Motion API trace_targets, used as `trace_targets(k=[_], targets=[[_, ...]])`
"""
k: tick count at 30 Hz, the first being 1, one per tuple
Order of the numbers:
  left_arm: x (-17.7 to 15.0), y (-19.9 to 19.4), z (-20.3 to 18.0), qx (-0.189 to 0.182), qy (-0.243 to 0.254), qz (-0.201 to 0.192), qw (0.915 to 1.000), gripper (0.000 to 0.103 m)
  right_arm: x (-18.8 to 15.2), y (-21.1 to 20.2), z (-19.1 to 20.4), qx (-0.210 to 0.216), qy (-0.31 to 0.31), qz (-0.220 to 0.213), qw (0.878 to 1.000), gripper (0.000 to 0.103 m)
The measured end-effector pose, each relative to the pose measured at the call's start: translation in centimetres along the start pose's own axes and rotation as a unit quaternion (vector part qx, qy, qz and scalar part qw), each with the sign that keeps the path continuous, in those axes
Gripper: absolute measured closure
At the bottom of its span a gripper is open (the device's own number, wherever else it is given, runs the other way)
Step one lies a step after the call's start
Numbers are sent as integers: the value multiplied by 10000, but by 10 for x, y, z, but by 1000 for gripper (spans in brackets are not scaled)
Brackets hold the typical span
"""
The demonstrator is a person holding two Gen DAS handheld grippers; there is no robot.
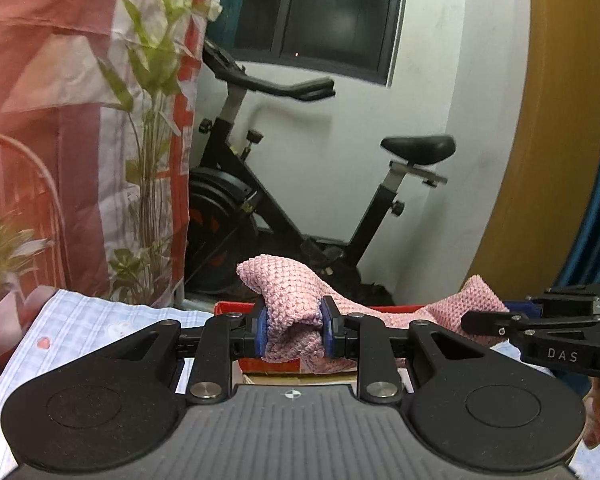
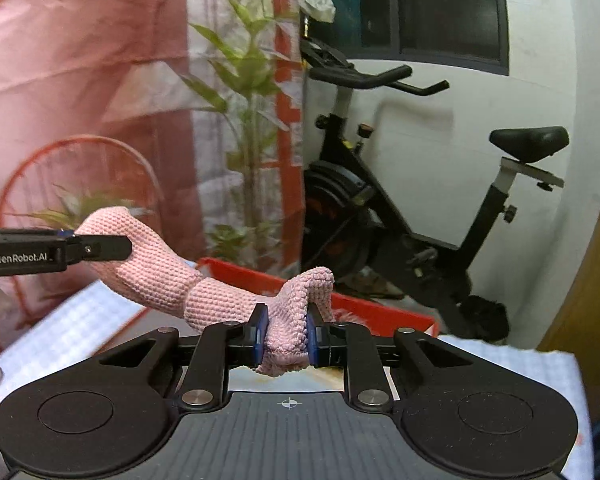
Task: Organize soft objects
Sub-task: 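Carry the pink cloth into the red box and open the left gripper while the right holds, then open the right gripper and move both grippers back down to the pile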
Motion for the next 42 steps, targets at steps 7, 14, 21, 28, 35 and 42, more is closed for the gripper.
trace_targets(k=[7, 14, 21, 28, 35, 42], targets=[[-16, 66, 4, 111, 22, 605, 9981, 76, -13, 63, -23, -188, -333, 370, 9986, 85], [-42, 93, 12, 55, -134, 1254, 9920, 75, -37, 100, -28, -127, -277, 887, 9956, 85], [-44, 92, 8, -174, -59, 1309, 9912, 43, -52, 105, -31, -156, -183, 1133, 9933, 70], [-34, 65, -9, -473, 218, 1254, 9907, 37, -42, 81, -24, -132, -92, 983, 9950, 60], [-23, 13, -9, -614, 205, 1050, 9924, 36, -33, 32, -8, -1, -23, 663, 9978, 60], [-30, -43, -4, -690, 110, 938, 9931, 36, -37, -30, 4, 107, 186, 312, 9993, 60]])
Point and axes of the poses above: each gripper's, at about its wrist camera, not at the fingertips, and y roughly the way its jaws point, z to its left, x to its top, the point moved 7 cm from there along y, roughly the way its jaws point, and after that the axes turned 11 degrees about -z, right-handed, at the moved point
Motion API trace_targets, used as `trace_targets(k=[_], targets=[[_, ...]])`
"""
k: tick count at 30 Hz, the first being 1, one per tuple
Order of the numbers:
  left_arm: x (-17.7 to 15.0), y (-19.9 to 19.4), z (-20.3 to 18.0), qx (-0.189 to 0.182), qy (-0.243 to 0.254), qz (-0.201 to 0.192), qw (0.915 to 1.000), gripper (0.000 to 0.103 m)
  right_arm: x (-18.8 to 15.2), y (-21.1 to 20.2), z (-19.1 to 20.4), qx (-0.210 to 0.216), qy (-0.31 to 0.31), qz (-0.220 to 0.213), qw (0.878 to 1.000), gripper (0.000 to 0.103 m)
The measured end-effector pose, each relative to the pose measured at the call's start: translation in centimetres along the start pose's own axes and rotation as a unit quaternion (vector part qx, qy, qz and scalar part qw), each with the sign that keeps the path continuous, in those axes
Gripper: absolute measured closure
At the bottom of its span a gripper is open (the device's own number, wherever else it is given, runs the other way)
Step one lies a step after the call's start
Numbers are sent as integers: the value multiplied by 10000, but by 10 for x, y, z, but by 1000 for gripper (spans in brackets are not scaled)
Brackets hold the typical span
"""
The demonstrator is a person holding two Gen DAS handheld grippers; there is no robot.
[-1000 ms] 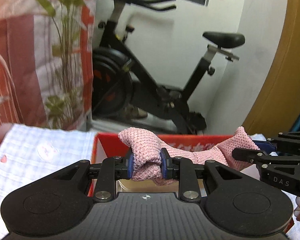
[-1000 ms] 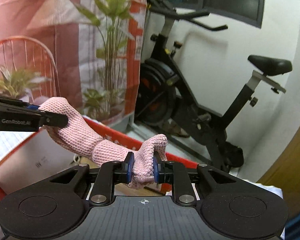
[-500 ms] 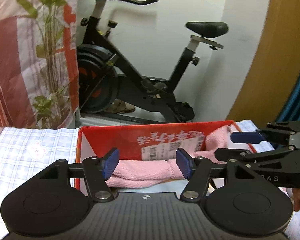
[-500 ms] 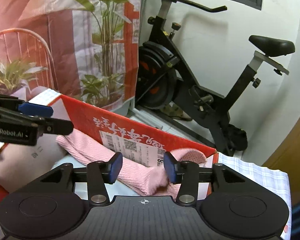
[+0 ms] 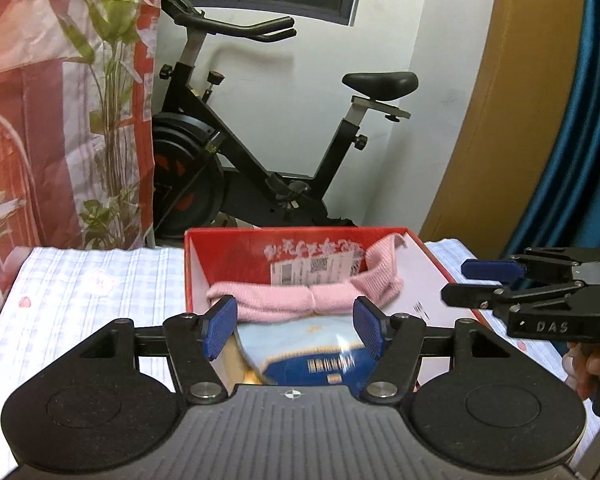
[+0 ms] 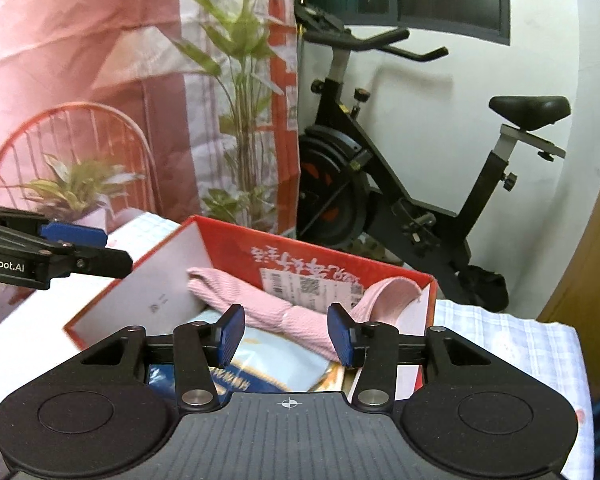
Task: Organize soft objects
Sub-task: 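Open the right gripper and move both grippers back down to the pile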
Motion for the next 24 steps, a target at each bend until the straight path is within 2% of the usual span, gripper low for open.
trace_targets(k=[5, 10, 18, 24], targets=[[-22, -29, 1, -17, -156, -3, 9999, 36, -12, -40, 6, 29, 198, -235, 9995, 60], [-45, -39, 3, 25, -267, 130, 9996, 36, -32, -68, 9, -2, 349, -334, 9988, 60], [-83, -43, 0, 18, -471, 372, 9982, 36, -77, -87, 11, -163, 582, -171, 9980, 60], [-119, -46, -2, -13, -696, 611, 9957, 36, -122, -95, 10, -366, 658, 139, 9971, 60]])
Point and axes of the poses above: each gripper's, at about its wrist camera, not at the fingertips, and y roughly the way its jaws point, z to its left, x to its top, the point moved 7 cm from there along y, roughly the way its jaws point, and after that the axes turned 11 degrees about -z, right-handed, at the moved point
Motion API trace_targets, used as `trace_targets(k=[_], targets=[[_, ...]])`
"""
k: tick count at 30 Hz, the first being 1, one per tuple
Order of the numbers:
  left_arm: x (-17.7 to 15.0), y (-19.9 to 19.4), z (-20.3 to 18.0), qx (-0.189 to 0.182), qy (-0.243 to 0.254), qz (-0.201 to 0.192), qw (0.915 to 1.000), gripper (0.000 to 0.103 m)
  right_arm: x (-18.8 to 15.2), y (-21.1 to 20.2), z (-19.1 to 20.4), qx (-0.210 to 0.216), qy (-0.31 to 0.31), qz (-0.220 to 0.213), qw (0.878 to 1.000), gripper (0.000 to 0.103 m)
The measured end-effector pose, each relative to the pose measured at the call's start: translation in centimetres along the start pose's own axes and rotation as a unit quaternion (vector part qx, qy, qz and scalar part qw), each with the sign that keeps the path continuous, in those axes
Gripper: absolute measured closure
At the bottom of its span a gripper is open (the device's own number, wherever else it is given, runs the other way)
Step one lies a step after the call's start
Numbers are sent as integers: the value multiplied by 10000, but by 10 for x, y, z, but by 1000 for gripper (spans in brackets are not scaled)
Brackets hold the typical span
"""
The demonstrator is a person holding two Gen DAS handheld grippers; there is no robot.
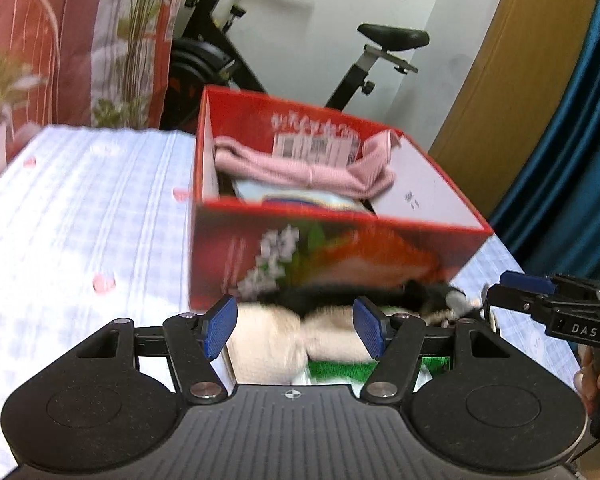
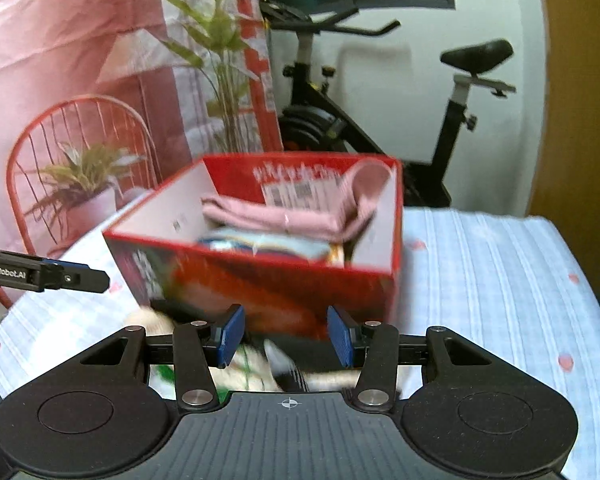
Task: Organize soft objects
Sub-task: 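Open the right gripper and move both grippers back down to the pile, then close the left gripper on the black gloves while the right grips them too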
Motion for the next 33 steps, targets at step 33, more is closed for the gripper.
trace_targets(k=[33], targets=[[-66, -13, 4, 339, -359, 72, 9988, 37, -66, -32, 16, 717, 782, 1173, 9874, 80]])
Point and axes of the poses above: each gripper's, at about its wrist camera, not at the fingertips, and y roughly the way its jaws point, z to its left, x to its top, the point moved 7 cm from there along y, roughly the way its jaws point, and after that the axes turned 11 degrees about -z, right-handed, at the moved point
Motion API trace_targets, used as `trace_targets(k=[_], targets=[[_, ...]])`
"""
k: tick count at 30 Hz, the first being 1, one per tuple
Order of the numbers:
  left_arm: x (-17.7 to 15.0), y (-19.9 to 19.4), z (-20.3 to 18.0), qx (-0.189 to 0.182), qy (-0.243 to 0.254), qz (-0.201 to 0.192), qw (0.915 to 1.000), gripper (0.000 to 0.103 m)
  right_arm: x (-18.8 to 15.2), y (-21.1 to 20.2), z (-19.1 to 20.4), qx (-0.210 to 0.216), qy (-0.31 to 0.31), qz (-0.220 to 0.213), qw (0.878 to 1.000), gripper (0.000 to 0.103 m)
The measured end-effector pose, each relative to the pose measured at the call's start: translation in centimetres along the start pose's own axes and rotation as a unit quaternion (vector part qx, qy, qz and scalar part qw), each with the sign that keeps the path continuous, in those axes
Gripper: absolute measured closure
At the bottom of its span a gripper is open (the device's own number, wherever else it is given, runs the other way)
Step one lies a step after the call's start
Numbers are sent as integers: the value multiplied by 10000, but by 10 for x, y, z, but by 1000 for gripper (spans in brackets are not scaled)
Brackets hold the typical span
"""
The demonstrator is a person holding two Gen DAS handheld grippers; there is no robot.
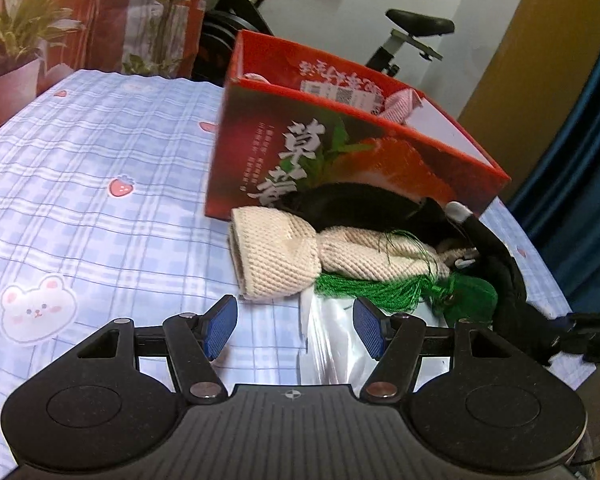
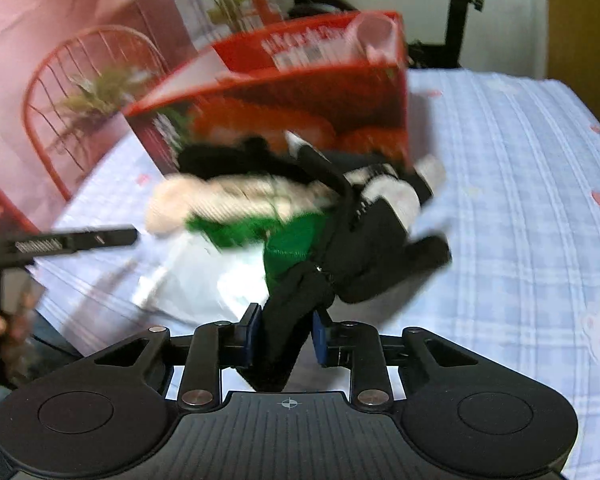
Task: Organize soft objects
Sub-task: 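Close the left gripper on the black gloves while the right grips them too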
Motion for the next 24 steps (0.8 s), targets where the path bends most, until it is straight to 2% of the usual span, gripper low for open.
trace_targets(k=[5, 10, 15, 18, 23, 24], targets=[[4, -5, 4, 52, -111, -121, 9999, 37, 31, 3, 23, 437, 92, -207, 9988, 81], [7, -13, 11, 166, -227, -234, 9993, 37, 51, 38, 42, 708, 211, -105, 9972, 81], [10, -18, 20, 294, -337, -316, 9985, 37, 49, 87, 55, 785, 467, 177, 9957, 81], [11, -18, 23, 328, -363, -327, 9983, 37, 43, 109, 62, 756, 497, 207, 9957, 81], [11, -13, 21, 276, -312, -294, 9987, 38, 39, 112, 65, 778, 493, 116, 9957, 72], [11, -11, 20, 246, -301, -280, 9989, 38, 39, 109, 65, 784, 451, 72, 9959, 67]])
Point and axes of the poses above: each gripper's, at about its wrist camera, not at the fingertips, and y roughly the way its jaws point, z to its left, x to its top, the point moved 7 cm from there along y, roughly the way its jaws point, and after that the axes turned 11 degrees about -z, right-handed, at the moved point
